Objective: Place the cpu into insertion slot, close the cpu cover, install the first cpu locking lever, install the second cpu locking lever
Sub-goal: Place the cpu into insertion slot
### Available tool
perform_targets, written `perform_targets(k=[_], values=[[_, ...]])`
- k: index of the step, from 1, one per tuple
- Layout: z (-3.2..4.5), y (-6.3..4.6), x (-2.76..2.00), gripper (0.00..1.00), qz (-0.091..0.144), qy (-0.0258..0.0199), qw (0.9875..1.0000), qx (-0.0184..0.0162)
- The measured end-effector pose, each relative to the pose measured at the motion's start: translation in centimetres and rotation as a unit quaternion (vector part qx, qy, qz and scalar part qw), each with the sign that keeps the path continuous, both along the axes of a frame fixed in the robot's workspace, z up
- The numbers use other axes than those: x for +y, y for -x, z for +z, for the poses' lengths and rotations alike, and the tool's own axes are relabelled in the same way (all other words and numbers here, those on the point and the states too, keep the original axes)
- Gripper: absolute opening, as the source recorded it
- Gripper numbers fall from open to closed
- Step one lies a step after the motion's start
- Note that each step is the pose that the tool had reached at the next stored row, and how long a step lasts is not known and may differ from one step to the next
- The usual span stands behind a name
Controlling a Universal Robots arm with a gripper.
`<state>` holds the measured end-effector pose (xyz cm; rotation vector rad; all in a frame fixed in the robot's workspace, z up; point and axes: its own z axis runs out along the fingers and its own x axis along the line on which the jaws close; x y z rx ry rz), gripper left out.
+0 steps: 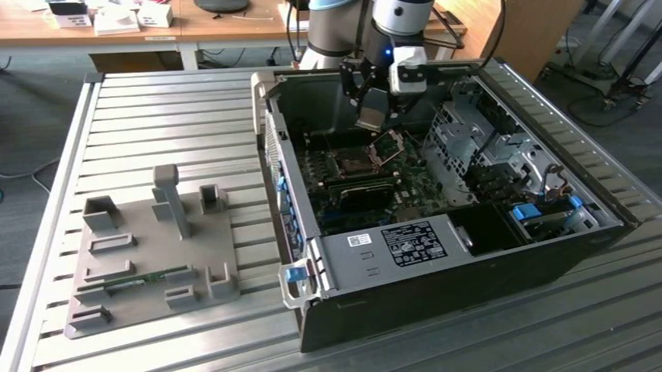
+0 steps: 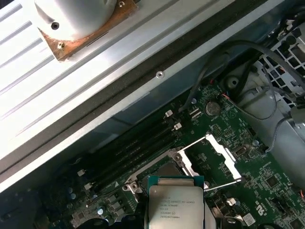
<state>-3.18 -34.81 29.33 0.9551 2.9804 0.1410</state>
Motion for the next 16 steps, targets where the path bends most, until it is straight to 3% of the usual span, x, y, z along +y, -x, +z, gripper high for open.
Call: perform_targets(k=[4,8,13,16], values=[[-0.08,0.00,0.00,0.54,-0.036,0.0000,0.9993,0.0000],[-0.22,0.00,0.00,0.54,-0.072,0.0000,0.9974,0.0000],[-0.23,0.00,0.00,0.54,-0.077,0.0000,0.9971,0.0000],[-0.30,0.00,0.00,0.54,-0.091,-0.0001,0.9958,0.0000]])
